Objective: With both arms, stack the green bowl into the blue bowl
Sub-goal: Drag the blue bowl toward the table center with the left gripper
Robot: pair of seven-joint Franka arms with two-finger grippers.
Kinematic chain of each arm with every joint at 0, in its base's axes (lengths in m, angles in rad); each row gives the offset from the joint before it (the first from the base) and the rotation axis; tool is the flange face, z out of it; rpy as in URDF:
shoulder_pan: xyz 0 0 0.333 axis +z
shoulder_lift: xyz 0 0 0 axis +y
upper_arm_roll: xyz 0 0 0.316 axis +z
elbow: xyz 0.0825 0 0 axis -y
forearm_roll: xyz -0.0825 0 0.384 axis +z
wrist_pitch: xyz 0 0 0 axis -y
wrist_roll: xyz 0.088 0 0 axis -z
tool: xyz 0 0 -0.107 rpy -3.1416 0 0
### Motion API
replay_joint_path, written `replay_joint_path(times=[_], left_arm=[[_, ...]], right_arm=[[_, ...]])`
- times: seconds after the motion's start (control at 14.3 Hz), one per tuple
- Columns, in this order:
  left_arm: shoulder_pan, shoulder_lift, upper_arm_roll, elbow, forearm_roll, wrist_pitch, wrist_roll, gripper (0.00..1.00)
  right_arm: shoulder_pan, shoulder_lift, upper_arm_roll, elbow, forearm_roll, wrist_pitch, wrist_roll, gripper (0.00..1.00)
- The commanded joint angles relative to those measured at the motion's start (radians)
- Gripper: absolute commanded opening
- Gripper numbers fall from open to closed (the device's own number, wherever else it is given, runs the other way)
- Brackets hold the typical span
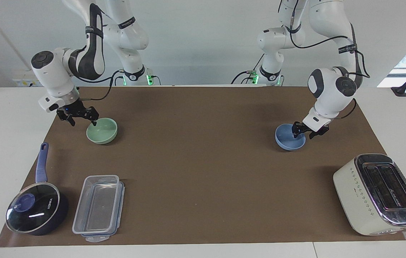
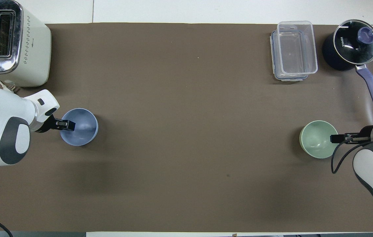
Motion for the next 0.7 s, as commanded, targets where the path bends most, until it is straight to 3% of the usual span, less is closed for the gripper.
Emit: replay_joint_path(times=[0.0,0.07,0.14,0.35,0.42,0.56,0.63], left_arm=[[-0.004,-0.005,0.003,-0.022,0.003,0.031,0.026,0.36],[-0.003,-0.005,0.003,-0.022,0.003,0.029,0.026,0.09],[-0.002,-0.005,0.003,-0.022,0.003,0.028,0.024,0.0],[-0.001,-0.002,0.002,-0.006,0.002,0.008,0.018,0.0],[-0.006,0.008,0.002,0.026,-0.009,-0.021,0.014,0.0],[-0.019,0.054,-0.003,0.172,-0.064,-0.163,-0.006,0.0],[-0.053,0.079,-0.001,0.259,-0.096,-0.243,-0.049,0.0]], right_arm=[[-0.03,0.048,0.01,-0.035,0.012,0.099,-0.052,1.0],[-0.026,0.047,0.01,-0.048,0.012,0.115,-0.055,0.99],[-0.018,0.045,0.01,-0.056,0.012,0.118,-0.048,0.96],[-0.009,0.042,0.01,-0.068,0.012,0.136,-0.02,0.88],[-0.01,0.044,0.01,-0.07,0.012,0.145,-0.02,0.8],[-0.01,0.044,0.01,-0.069,0.012,0.145,-0.011,0.14],[-0.009,0.044,0.012,-0.069,0.012,0.142,0.019,0.0]])
